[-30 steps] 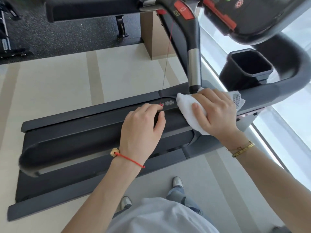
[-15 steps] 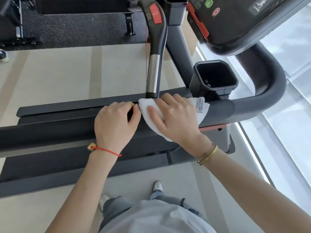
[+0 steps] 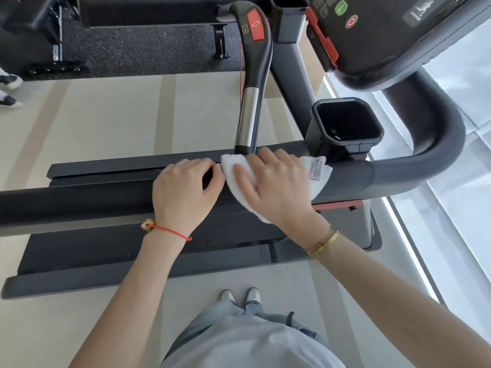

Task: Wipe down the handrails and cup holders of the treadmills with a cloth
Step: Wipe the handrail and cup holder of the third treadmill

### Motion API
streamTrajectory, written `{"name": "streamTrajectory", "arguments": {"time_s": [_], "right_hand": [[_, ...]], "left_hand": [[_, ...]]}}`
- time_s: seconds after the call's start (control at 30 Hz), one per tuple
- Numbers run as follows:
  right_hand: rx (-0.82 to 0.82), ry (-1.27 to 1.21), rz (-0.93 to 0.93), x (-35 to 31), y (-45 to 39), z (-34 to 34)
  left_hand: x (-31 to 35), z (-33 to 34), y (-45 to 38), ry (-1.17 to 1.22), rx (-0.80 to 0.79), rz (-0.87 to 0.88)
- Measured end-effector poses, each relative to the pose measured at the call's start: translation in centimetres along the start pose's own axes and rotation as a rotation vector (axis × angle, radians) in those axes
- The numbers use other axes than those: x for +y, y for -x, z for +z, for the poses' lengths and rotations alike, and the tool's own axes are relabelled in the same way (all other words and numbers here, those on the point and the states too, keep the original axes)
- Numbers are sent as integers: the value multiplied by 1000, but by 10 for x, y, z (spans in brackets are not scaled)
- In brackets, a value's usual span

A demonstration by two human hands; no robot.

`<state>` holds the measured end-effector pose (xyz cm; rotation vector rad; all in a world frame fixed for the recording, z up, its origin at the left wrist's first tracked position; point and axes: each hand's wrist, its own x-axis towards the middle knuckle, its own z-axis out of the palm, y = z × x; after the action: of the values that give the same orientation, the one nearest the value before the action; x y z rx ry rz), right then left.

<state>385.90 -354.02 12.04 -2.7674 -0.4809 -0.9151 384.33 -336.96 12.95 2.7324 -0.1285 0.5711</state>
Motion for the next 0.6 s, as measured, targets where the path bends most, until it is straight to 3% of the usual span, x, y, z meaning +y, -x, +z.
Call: {"name": "streamTrajectory", "arguments": {"time_s": [0.13, 0.23, 0.33, 0.43, 0.6], "right_hand": [[-33, -1, -65, 28, 7, -10], [-12, 49, 72, 49, 9, -19], [55, 96, 190, 25, 3, -9], [74, 24, 130, -2, 2, 1], [56, -26, -41, 18, 19, -8]], "left_hand": [[-1, -1, 1, 16, -13, 6], [-1, -2, 1, 39, -32, 4], [-1, -1, 0, 44, -33, 16], [-3, 1, 1, 30, -21, 46], [-2, 0, 2, 71, -48, 76]]}}
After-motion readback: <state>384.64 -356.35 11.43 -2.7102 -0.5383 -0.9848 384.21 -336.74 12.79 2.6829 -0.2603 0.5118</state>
